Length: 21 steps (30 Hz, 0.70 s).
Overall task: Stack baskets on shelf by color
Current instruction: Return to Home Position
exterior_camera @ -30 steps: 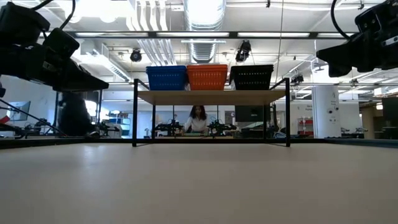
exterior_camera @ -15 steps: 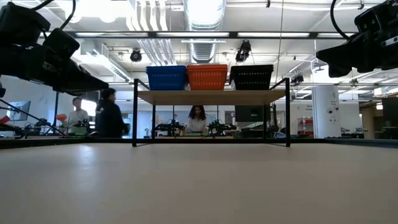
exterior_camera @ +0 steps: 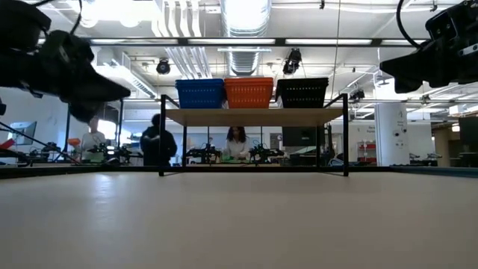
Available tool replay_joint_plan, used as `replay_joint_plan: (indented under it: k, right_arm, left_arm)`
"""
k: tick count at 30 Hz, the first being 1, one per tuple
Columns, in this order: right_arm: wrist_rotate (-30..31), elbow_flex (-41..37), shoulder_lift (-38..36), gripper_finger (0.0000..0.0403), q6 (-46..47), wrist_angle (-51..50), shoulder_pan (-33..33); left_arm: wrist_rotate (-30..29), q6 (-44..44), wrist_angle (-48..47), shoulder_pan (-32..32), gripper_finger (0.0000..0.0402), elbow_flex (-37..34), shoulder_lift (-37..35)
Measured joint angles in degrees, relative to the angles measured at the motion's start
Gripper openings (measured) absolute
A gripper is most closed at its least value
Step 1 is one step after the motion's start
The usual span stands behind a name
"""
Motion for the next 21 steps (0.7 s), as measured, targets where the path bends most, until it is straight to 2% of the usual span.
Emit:
replay_joint_plan:
  k: [3, 7, 10, 21]
  right_arm:
    - [0.0, 0.0, 0.0, 0.0009, 0.0, 0.0, 0.0]
    - [0.0, 0.0, 0.0, 0.0009, 0.0, 0.0, 0.0]
    - [0.0, 0.0, 0.0, 0.0009, 0.0, 0.0, 0.0]
    - [0.0, 0.0, 0.0, 0.0009, 0.0, 0.1, 0.0]
  left_arm:
    - [0.8, 4.6, -0.2, -1.5, 0.0000, 0.0, -3.9]
    - [7.7, 12.0, -1.4, -1.8, 0.0000, 0.0, -9.3]
    - [12.0, 16.4, -2.0, -1.9, 0.0000, 0.0, -9.2]
    - [12.0, 20.0, -1.7, -4.4, 0.0000, 0.0, -9.2]
